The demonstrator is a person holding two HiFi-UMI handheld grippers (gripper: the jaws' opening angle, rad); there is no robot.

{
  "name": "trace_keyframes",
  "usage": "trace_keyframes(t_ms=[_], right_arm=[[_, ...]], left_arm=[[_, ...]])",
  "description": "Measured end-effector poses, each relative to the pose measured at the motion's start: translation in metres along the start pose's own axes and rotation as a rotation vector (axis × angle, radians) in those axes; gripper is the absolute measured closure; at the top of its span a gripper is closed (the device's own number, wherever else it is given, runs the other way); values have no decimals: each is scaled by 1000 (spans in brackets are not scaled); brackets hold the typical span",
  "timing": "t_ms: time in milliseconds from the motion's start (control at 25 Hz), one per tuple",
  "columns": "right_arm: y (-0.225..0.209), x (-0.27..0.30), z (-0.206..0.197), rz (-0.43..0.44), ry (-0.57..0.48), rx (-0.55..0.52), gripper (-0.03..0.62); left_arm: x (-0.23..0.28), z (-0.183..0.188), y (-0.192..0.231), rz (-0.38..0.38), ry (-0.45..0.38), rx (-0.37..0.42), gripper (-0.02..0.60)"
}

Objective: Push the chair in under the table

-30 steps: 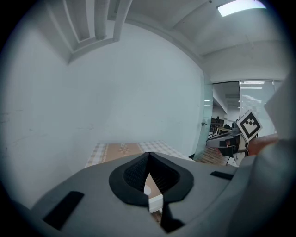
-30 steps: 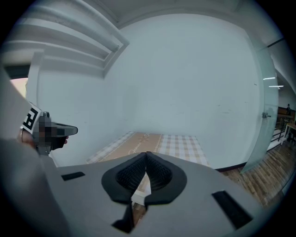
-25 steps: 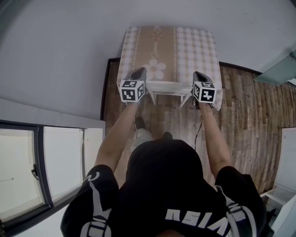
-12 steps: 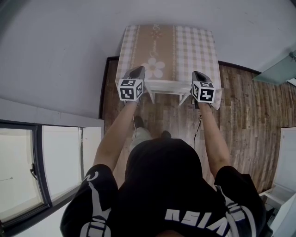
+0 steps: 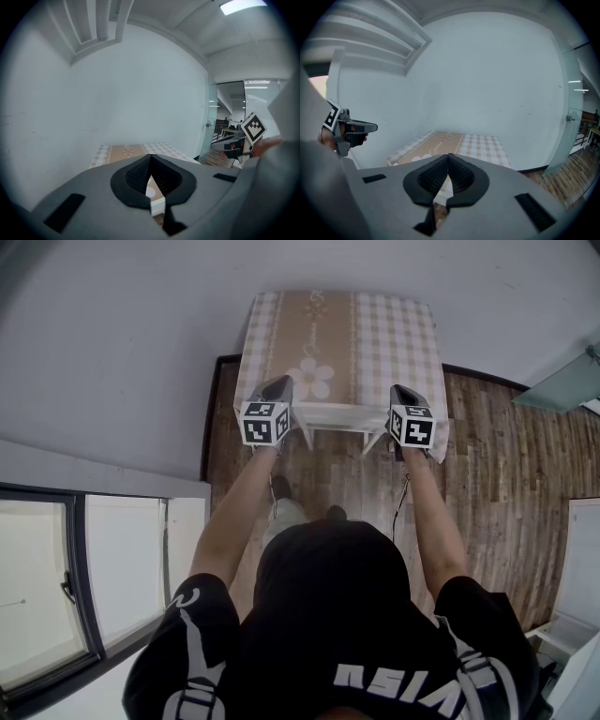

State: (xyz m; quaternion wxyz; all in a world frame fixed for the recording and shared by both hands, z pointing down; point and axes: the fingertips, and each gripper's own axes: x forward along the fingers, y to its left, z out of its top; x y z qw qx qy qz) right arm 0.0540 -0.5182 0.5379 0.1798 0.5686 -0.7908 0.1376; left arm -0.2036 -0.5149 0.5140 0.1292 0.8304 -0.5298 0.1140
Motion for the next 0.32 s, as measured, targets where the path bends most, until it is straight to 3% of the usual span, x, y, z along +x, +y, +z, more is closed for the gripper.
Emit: trace_keyframes(t_ms=[320], right_arm=[[-2,0,-1,-6,4,-3,580]], left_arm=[[1,-1,0,1,3,-1,556]])
